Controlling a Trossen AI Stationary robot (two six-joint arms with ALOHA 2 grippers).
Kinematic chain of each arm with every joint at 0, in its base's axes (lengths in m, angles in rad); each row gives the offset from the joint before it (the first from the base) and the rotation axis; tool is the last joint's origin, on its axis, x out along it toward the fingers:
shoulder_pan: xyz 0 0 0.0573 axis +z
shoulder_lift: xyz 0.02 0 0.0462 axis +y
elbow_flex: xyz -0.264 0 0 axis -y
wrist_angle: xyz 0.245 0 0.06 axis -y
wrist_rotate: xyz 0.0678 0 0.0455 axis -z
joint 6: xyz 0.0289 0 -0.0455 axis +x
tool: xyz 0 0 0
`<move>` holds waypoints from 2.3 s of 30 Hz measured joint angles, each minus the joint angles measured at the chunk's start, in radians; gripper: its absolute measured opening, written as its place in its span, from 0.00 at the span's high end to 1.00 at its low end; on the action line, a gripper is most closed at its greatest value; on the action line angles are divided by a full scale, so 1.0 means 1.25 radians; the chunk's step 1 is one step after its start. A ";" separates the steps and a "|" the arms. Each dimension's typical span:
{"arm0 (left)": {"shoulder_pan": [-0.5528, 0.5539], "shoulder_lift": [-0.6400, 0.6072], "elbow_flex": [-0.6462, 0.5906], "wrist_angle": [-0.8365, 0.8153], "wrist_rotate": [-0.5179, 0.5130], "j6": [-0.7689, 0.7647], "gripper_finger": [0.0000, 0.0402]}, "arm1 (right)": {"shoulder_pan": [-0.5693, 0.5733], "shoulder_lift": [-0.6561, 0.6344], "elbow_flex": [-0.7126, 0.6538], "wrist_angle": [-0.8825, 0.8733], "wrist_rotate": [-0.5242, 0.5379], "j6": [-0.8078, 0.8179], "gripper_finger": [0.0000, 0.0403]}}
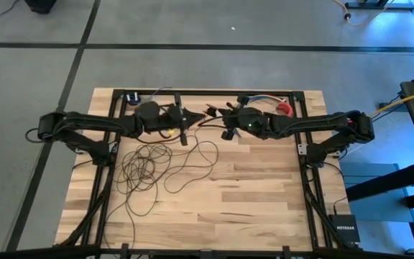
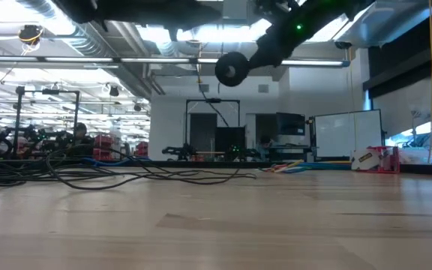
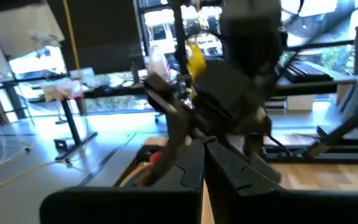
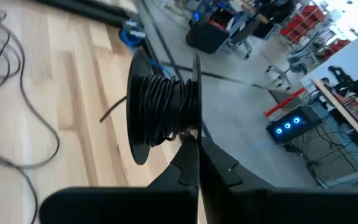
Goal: Coiling cords
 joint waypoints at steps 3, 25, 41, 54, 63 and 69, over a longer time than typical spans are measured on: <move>-0.009 0.042 0.010 0.032 0.001 0.000 1.00 | 0.000 0.000 0.000 0.041 0.002 -0.001 1.00; -0.036 0.227 0.100 -0.051 -0.127 0.103 1.00 | 0.002 -0.052 0.017 0.147 -0.066 -0.010 1.00; -0.046 0.230 0.099 0.169 -0.049 0.083 1.00 | -0.001 -0.042 0.022 0.182 -0.107 0.013 1.00; -0.004 0.296 0.133 0.083 -0.127 0.132 1.00 | 0.001 -0.043 0.017 0.236 -0.124 -0.007 1.00; 0.017 0.292 0.133 0.001 -0.155 0.138 0.99 | 0.002 -0.073 0.015 0.203 -0.121 -0.009 1.00; 0.017 0.298 0.127 -0.038 -0.160 0.150 0.96 | 0.003 -0.083 0.023 0.198 -0.127 -0.004 1.00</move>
